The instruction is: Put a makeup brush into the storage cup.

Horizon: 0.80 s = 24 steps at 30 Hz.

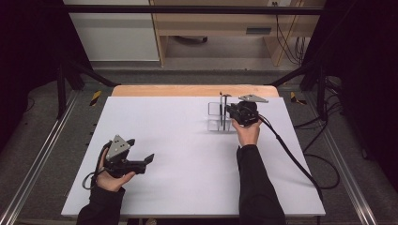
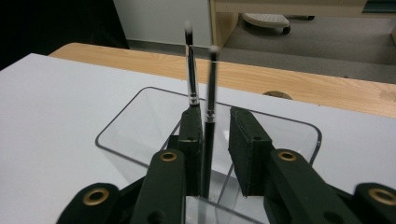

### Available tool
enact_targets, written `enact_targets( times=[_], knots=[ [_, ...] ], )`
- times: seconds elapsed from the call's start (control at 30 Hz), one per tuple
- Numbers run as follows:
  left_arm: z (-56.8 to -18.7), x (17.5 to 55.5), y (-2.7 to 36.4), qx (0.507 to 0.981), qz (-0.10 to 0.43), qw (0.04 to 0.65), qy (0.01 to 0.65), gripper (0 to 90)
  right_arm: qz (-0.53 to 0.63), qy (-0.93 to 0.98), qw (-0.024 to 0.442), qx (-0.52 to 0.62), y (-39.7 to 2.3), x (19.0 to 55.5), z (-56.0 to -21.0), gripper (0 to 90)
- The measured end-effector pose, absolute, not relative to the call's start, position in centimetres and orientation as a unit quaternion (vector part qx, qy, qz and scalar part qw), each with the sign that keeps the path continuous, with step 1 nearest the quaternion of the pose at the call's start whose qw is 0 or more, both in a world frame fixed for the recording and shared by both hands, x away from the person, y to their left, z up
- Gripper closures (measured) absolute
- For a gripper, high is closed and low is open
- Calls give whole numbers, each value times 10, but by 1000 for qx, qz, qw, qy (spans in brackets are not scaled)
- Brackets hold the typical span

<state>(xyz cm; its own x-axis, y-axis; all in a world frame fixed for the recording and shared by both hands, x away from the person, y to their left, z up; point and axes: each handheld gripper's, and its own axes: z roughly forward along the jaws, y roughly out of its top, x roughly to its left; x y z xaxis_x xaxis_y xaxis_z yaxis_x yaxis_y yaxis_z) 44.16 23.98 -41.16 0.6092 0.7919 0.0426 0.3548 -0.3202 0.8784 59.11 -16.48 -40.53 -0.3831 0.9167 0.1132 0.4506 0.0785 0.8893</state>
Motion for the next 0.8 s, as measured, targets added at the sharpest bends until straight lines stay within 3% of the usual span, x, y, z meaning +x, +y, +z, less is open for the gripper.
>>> enact_targets(
  times=[0.43, 0.8],
  knots=[
    [-412, 442, 239, 775, 240, 452, 371, 95, 509, 697, 221, 455, -172, 553, -392, 458],
    [-412, 442, 240, 773, 240, 452, 375, 94, 514, 709, 227, 425, -181, 521, -385, 312]
  ],
)
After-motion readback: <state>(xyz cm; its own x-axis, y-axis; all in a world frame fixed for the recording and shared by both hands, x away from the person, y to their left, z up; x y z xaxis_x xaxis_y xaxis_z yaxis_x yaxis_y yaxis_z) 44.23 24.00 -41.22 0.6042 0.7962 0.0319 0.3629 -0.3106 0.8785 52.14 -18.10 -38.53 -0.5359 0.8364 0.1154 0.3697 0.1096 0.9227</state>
